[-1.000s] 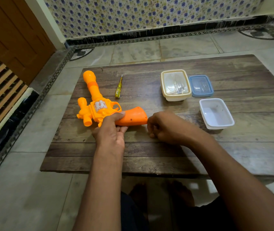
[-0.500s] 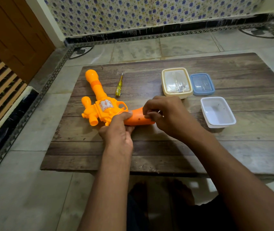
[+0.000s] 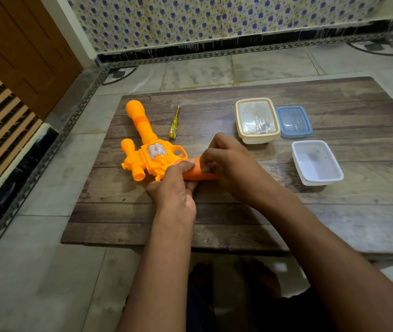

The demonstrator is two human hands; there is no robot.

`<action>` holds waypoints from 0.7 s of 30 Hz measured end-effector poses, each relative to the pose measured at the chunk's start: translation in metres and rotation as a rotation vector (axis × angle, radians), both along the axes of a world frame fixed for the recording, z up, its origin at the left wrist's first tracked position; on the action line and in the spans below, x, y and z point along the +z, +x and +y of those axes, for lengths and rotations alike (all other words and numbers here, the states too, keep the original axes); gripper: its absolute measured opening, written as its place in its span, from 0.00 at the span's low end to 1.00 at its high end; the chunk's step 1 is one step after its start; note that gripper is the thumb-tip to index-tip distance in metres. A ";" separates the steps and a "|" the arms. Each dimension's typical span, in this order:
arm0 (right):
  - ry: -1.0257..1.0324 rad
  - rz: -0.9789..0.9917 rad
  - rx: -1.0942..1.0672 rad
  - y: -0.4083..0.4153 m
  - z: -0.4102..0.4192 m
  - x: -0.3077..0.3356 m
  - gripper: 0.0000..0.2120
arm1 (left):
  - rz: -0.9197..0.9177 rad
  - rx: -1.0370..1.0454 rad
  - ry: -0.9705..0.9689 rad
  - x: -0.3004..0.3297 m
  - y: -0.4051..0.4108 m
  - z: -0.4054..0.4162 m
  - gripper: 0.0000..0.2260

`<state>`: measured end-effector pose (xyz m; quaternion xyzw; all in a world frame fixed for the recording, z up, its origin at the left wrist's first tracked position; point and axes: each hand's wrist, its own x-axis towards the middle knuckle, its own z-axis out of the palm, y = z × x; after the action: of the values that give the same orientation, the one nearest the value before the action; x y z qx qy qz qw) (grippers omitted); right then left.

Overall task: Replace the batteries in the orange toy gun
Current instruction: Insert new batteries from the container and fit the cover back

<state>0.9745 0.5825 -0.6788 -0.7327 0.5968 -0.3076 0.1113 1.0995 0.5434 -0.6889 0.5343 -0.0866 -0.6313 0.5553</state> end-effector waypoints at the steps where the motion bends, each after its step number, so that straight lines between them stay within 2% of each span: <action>1: 0.009 -0.009 -0.002 0.001 -0.001 -0.001 0.08 | -0.003 0.006 0.003 0.001 -0.001 0.001 0.31; 6: 0.011 -0.052 -0.010 0.002 -0.002 -0.002 0.05 | 0.006 -0.002 -0.005 0.001 -0.001 0.002 0.28; 12: 0.045 -0.128 -0.041 0.003 -0.007 -0.005 0.05 | 0.011 -0.002 -0.011 0.002 -0.001 0.002 0.18; 21: 0.080 -0.168 -0.074 0.000 -0.008 -0.003 0.04 | 0.036 0.009 -0.017 0.007 -0.002 0.003 0.19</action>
<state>0.9747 0.5744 -0.6821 -0.6766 0.6239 -0.3480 0.1786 1.0977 0.5467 -0.6822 0.5185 -0.0793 -0.6376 0.5641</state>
